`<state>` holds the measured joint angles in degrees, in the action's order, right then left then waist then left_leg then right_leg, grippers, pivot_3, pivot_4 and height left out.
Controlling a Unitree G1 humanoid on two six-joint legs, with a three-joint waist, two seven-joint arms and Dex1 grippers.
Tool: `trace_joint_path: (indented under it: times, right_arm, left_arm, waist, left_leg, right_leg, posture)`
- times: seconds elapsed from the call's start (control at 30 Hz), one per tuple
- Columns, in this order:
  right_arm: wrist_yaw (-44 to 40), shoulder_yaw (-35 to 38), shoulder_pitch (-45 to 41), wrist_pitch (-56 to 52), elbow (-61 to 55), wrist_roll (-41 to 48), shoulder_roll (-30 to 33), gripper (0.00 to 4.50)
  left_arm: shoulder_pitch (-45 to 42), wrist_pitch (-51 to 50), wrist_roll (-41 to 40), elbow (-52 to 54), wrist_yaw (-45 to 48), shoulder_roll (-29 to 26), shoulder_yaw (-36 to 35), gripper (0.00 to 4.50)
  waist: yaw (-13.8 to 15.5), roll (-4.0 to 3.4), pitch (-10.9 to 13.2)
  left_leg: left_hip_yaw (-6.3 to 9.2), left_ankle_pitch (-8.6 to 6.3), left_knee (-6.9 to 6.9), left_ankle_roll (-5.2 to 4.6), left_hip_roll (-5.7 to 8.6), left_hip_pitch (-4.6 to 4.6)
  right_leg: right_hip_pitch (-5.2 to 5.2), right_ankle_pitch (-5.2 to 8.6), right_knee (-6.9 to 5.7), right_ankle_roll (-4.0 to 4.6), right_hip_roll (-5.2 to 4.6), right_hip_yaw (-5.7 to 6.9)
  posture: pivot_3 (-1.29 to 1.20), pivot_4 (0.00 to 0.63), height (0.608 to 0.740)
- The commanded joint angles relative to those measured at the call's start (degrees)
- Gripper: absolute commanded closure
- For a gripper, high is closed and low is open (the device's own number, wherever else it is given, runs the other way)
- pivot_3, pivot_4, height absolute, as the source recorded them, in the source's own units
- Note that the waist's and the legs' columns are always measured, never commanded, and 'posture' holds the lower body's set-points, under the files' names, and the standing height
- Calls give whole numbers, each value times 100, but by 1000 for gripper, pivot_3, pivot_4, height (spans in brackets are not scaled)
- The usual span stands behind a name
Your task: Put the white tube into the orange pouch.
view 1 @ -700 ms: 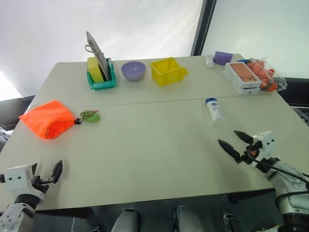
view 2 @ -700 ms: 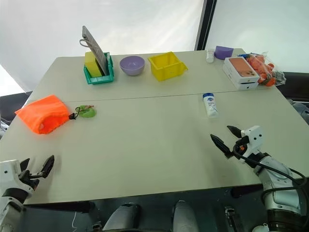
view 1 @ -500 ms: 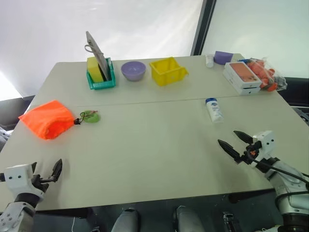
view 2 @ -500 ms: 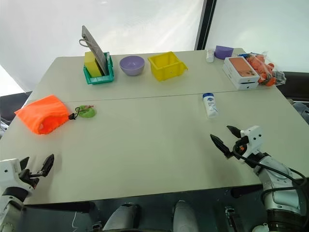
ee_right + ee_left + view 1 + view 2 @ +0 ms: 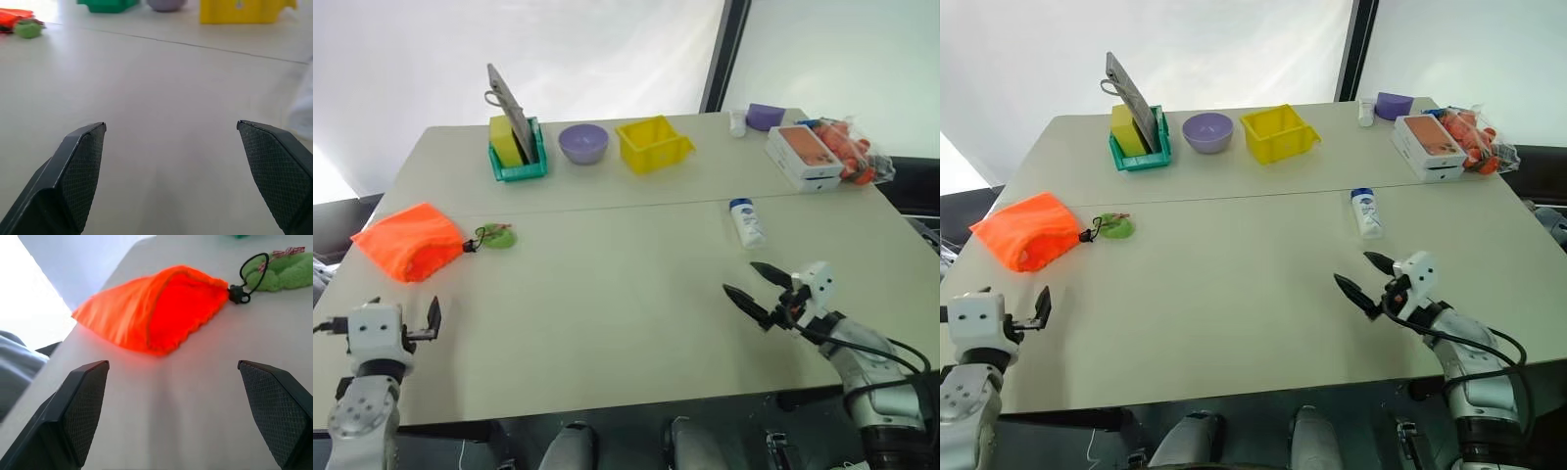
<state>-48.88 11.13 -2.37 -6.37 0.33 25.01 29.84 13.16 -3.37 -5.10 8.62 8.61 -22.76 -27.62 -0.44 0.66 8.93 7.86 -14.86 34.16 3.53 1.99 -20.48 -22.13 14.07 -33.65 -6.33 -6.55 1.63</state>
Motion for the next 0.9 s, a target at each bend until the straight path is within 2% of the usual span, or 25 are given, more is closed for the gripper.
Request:
trace_joint_path:
  times: [0.03,0.37,0.67,0.77,0.9]
  right_arm:
    - [-126,-362,-142,-131,-602,103,-108,53]
    - [196,-850,-126,-176,-1082,-35,-456,53]
    - [313,-940,-37,-140,-1148,-61,-523,53]
    - [335,-916,-17,-107,-1130,-69,-525,0]
    - [341,-895,32,-64,-1125,-79,-510,0]
  left_arm:
    - [-321,3,557,-226,-325,-286,108,0]
    - [-1422,-4,1301,-1453,-647,-890,546,0]
    - [-2838,369,1373,-3307,-781,-1286,858,0]
    - [-3162,553,1370,-3786,-774,-1326,1000,1315]
    - [-3386,753,1345,-4126,-826,-1344,1115,3406]
  waist:
    - [7,1,-1]
    - [84,7,-3]
    - [116,14,-6]
    - [113,16,-7]
    - [86,16,-7]
  left_leg:
    - [0,0,-1,0,0,1]
    - [3,1,-1,0,0,4]
    - [10,4,1,4,0,8]
    - [11,5,-1,5,0,7]
    - [10,5,-4,4,0,8]
  right_leg:
    - [-1,0,-1,-1,0,0]
    - [-16,-1,-37,-5,3,0]
    - [-16,-12,-48,-26,8,1]
    - [-18,-15,-49,-30,8,2]
    - [-19,-17,-50,-39,9,1]
  posture:
    - [0,150,740]
    - [0,150,740]
    - [0,150,740]
    - [0,150,740]
    - [0,150,740]
